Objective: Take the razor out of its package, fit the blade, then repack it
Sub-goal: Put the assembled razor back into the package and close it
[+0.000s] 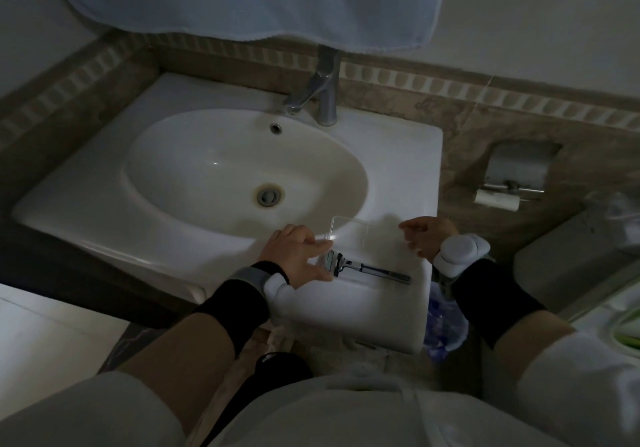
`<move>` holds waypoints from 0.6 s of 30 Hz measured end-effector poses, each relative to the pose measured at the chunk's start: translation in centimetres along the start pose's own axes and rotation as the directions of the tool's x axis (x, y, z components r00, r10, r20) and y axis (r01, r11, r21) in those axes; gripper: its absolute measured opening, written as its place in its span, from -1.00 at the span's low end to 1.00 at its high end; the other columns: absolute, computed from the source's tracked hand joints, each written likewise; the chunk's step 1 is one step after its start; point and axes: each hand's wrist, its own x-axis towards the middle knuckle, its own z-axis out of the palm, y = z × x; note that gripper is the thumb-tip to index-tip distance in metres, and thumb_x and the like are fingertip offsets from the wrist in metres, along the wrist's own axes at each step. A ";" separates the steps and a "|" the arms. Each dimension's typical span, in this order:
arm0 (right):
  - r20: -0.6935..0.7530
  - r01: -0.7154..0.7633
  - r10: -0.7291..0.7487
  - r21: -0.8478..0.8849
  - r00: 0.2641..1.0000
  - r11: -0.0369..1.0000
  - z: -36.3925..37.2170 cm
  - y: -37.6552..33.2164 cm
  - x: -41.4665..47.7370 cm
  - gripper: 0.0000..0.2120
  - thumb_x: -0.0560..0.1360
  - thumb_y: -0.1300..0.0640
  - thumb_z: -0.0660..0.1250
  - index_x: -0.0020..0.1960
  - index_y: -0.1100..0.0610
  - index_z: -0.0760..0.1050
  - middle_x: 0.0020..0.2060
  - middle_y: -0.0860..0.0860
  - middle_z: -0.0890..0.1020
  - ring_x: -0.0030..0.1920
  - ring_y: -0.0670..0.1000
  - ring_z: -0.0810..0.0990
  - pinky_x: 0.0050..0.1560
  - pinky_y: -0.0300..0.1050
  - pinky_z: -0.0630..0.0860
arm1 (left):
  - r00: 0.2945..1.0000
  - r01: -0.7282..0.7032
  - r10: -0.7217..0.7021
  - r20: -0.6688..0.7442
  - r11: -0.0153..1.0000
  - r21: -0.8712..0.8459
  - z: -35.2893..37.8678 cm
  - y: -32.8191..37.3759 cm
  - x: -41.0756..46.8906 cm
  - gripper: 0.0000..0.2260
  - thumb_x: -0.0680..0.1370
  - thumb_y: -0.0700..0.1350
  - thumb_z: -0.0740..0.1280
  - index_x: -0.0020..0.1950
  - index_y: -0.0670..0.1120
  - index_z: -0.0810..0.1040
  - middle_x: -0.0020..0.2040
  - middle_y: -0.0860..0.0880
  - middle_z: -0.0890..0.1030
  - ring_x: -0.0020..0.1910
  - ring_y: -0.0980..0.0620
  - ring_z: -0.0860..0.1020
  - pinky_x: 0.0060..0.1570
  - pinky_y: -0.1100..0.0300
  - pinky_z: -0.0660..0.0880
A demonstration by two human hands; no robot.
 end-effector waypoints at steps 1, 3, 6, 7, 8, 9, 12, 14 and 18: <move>0.011 -0.003 0.003 0.023 1.000 1.000 0.0 -0.1 -0.1 -0.77 0.51 0.34 0.17 0.12 0.37 0.49 -0.39 0.02 0.44 -0.41 -0.02 0.36 -0.36 -0.28 0.30 | 1.000 -0.003 0.003 -0.004 1.000 0.014 0.0 0.0 0.0 -0.43 0.33 0.19 0.37 0.31 0.13 0.34 0.17 -0.04 0.40 0.22 -0.02 0.25 -0.05 0.26 0.04; 0.020 -0.006 0.005 0.046 1.000 0.999 0.0 -0.2 -0.3 -0.76 0.51 0.36 0.16 0.13 0.39 0.47 -0.40 0.03 0.43 -0.42 -0.02 0.35 -0.38 -0.29 0.28 | 1.000 -0.003 0.003 -0.012 1.000 0.016 0.1 0.0 -0.1 -0.42 0.33 0.18 0.38 0.32 0.13 0.33 0.18 -0.05 0.40 0.22 -0.03 0.26 0.01 0.24 0.06; 0.019 -0.011 0.010 0.042 1.000 0.999 0.0 -0.4 -0.5 -0.76 0.51 0.35 0.16 0.14 0.38 0.47 -0.40 0.02 0.42 -0.42 -0.03 0.35 -0.39 -0.31 0.28 | 1.000 -0.008 0.009 -0.020 1.000 0.012 0.0 0.1 -0.1 -0.40 0.33 0.18 0.38 0.33 0.13 0.31 0.18 -0.05 0.41 0.22 -0.03 0.26 0.02 0.24 0.05; 0.016 -0.012 0.012 0.043 1.000 0.999 0.0 -0.4 -0.5 -0.76 0.52 0.35 0.16 0.14 0.37 0.48 -0.40 0.02 0.43 -0.42 -0.03 0.35 -0.39 -0.31 0.29 | 1.000 -0.013 0.014 -0.020 1.000 0.014 0.0 0.1 -0.2 -0.40 0.33 0.18 0.38 0.33 0.13 0.31 0.17 -0.05 0.41 0.22 -0.03 0.26 0.01 0.25 0.05; 0.011 -0.011 0.010 0.044 1.000 0.999 0.1 -0.4 -0.5 -0.76 0.51 0.34 0.16 0.14 0.37 0.48 -0.40 0.02 0.43 -0.42 -0.02 0.35 -0.39 -0.31 0.29 | 1.000 -0.016 0.016 -0.016 1.000 0.011 0.0 0.1 -0.2 -0.39 0.32 0.18 0.39 0.33 0.14 0.31 0.17 -0.04 0.41 0.22 -0.03 0.26 -0.02 0.26 0.05; 0.004 -0.007 0.007 0.045 1.000 0.999 0.1 -0.4 -0.5 -0.76 0.51 0.34 0.17 0.13 0.37 0.49 -0.39 0.03 0.43 -0.42 -0.02 0.35 -0.38 -0.30 0.29 | 1.000 -0.015 0.015 -0.009 1.000 0.002 0.0 0.0 -0.2 -0.39 0.32 0.19 0.39 0.32 0.14 0.31 0.17 -0.04 0.41 0.21 -0.03 0.26 -0.07 0.26 0.05; -0.014 0.004 -0.003 0.016 1.000 1.000 0.1 -0.3 -0.5 -0.77 0.51 0.33 0.19 0.11 0.34 0.51 -0.32 0.07 0.48 -0.41 -0.03 0.37 -0.36 -0.29 0.32 | 1.000 -0.001 0.001 0.006 0.999 -0.033 0.1 0.0 -0.4 -0.41 0.31 0.19 0.39 0.30 0.13 0.35 0.16 -0.02 0.41 0.20 -0.02 0.26 -0.14 0.29 0.01; -0.023 0.011 -0.010 0.010 1.000 1.000 0.1 -0.2 -0.5 -0.77 0.50 0.32 0.19 0.11 0.33 0.51 -0.25 0.10 0.52 -0.40 -0.03 0.39 -0.35 -0.29 0.33 | 1.000 0.005 -0.005 0.003 0.999 -0.045 0.2 0.1 -0.3 -0.43 0.32 0.18 0.39 0.29 0.13 0.36 0.15 -0.03 0.41 0.20 -0.02 0.27 -0.10 0.29 0.02; -0.025 0.015 -0.013 0.045 1.000 0.999 0.2 -0.2 -0.6 -0.76 0.49 0.33 0.21 0.13 0.34 0.50 -0.34 0.02 0.50 -0.40 -0.05 0.40 -0.36 -0.29 0.33 | 1.000 0.002 -0.002 0.010 1.000 -0.014 0.3 0.1 -0.1 -0.43 0.34 0.17 0.38 0.32 0.12 0.33 0.18 -0.05 0.40 0.22 -0.04 0.25 0.04 0.23 0.05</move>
